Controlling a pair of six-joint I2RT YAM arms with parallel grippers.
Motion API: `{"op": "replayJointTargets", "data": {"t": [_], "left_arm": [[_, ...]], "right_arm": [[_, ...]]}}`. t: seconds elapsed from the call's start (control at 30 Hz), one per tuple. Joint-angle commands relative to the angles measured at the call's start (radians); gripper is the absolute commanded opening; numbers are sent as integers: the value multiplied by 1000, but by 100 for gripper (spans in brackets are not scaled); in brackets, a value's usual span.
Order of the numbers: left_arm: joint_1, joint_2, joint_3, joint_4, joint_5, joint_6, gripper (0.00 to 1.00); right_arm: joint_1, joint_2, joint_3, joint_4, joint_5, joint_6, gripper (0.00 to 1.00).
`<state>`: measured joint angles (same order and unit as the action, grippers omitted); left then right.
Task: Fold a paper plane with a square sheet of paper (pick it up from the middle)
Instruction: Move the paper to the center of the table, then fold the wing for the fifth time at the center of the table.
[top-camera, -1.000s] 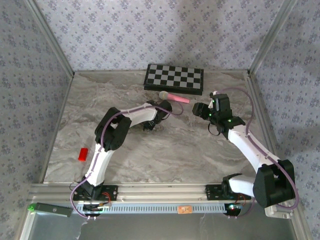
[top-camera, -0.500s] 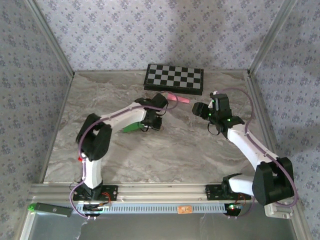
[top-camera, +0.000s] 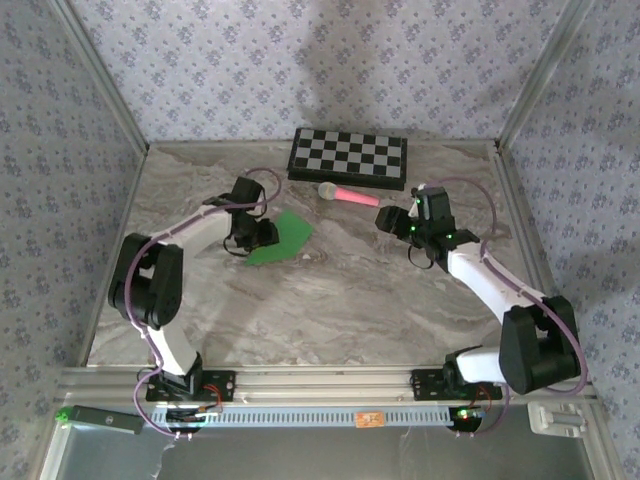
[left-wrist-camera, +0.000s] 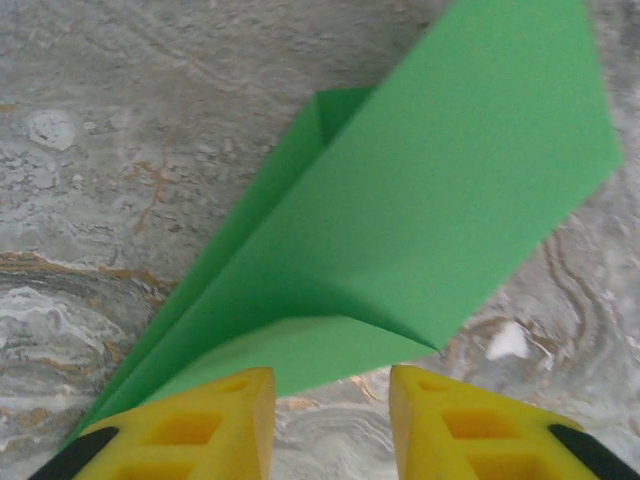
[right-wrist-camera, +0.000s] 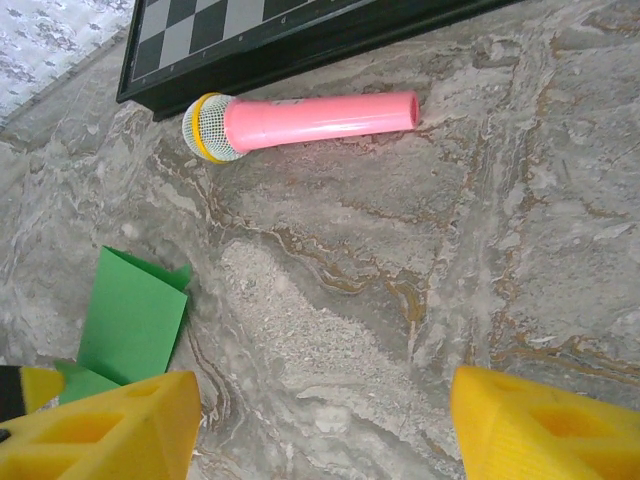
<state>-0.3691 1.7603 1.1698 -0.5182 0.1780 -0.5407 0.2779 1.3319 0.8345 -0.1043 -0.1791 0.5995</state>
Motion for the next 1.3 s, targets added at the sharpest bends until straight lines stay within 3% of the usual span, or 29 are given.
{"op": "replayJointTargets", "data": {"t": [0.0, 0.43, 0.63, 0.77, 0.97, 1.13, 1.27], "left_arm": [[22, 40, 1, 50, 35, -15, 31], [-2, 121, 24, 70, 89, -34, 21], [-69, 162, 13, 132, 221, -175, 19], [-126, 179, 12, 174, 249, -283, 17], [-155, 157, -24, 254, 264, -401, 14], [-155, 134, -25, 228, 258, -375, 12], [-154, 130, -24, 216, 260, -353, 10]], "right_arm": [[7, 11, 8, 17, -23, 21, 68], [22, 72, 41, 9, -44, 21, 68], [60, 133, 56, 28, -77, 48, 67], [107, 187, 65, 49, -98, 81, 65], [225, 344, 112, 95, -159, 155, 45], [300, 486, 182, 122, -192, 199, 27], [321, 540, 224, 138, -196, 205, 21]]}}
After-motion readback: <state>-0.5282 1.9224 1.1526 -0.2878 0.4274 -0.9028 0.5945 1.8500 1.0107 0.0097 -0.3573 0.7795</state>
